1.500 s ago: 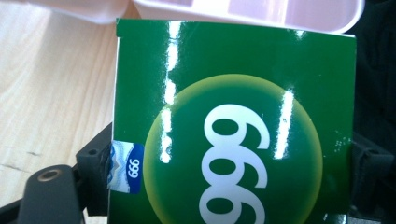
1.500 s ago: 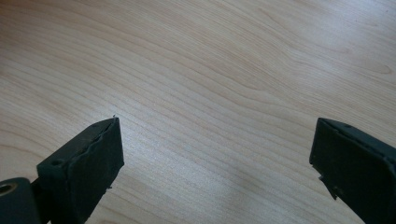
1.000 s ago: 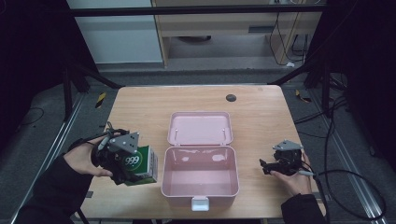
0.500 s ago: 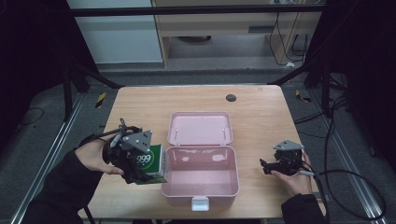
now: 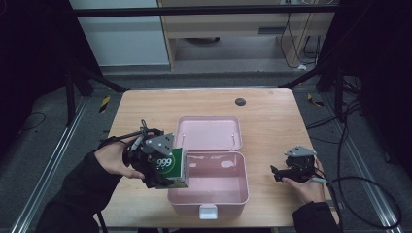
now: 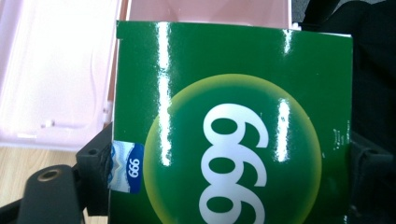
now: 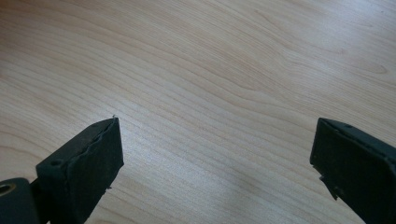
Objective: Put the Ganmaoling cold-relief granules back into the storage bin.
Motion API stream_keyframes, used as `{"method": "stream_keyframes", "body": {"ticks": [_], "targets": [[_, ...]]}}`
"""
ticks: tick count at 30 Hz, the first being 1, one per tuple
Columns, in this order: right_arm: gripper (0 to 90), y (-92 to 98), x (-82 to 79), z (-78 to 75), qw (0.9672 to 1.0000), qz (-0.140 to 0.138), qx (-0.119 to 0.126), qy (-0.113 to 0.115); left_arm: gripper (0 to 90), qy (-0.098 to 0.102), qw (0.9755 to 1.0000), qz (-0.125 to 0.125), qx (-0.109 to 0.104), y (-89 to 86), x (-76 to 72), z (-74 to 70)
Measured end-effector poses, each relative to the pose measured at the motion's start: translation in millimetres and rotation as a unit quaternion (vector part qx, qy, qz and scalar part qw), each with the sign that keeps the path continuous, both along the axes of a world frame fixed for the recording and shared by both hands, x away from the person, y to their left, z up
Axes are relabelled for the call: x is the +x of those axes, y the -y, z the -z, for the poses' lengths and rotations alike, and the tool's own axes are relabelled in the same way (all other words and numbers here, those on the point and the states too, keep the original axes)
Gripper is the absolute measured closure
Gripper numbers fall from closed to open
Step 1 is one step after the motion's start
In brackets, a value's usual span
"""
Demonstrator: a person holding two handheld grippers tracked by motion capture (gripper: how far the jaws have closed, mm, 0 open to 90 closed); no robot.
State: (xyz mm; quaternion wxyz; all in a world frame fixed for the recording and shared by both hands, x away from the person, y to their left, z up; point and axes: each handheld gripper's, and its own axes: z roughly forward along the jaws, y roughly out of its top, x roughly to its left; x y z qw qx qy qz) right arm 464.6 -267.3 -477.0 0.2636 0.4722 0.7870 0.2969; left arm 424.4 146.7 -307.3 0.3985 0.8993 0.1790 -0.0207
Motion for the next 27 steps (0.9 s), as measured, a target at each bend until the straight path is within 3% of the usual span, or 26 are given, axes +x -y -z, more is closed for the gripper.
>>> {"method": "stream_keyframes", "body": {"ticks": [12,27], "targets": [[2.9,0.3,-0.2,-0.7,1.0000,0.000,0.001,0.002,14.3,0.013,0.9994,0.025,0.017,21.5,6.1,0.6],[2.8,-0.5,0.3,0.9,1.0000,-0.006,-0.002,0.000,14.3,0.003,0.9994,0.028,0.018,40.8,14.3,20.6]]}}
